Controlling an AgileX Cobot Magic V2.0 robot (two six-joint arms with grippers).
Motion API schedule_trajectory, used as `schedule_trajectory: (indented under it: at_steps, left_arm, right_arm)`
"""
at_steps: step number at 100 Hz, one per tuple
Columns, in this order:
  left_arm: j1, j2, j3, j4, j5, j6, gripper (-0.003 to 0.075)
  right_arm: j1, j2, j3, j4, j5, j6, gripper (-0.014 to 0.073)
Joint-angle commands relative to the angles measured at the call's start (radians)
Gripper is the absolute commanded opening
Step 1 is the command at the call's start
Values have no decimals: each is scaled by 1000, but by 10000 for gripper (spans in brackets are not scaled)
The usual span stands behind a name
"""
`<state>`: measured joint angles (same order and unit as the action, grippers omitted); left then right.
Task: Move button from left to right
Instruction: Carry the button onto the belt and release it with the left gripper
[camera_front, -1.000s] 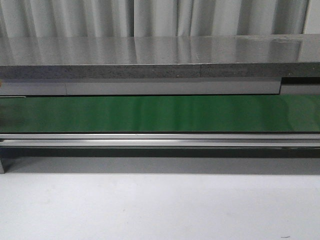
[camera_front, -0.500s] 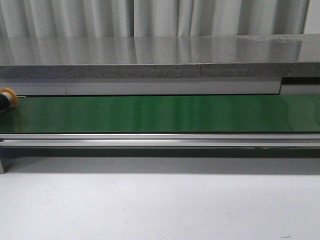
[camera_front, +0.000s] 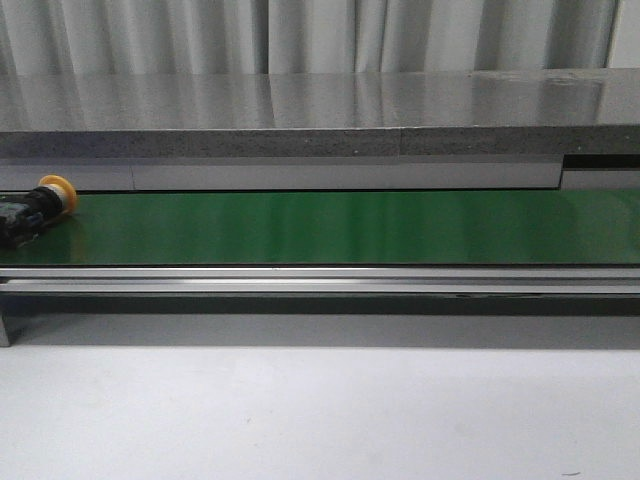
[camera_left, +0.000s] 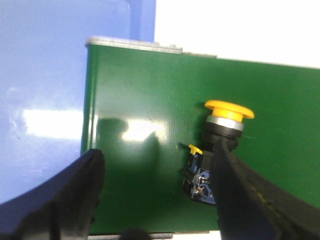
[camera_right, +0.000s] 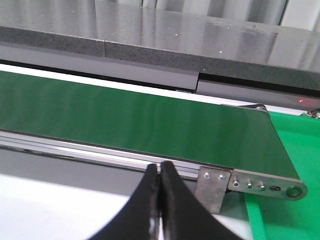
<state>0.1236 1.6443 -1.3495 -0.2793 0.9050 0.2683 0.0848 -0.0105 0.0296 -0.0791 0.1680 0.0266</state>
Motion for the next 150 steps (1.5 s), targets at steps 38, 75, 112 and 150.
schedule_trajectory:
  at_steps: [38,75,112,150]
  left_arm:
    - [-82,-495,232,-23,-262,49,435]
    - [-157,-934,663,-18,-541,59,435]
    - [-157,-1340,919,-18,-602,60,435]
    - [-157,-1450,1010,-2,-694,60,435]
  right_arm:
    - [0,-15,0,-10,-74,0,-68]
    - [0,-15,0,-10,-74,0,-68]
    - [0,-15,0,-10,-74,0,-68]
    - [0,-15,0,-10,-74,0,-68]
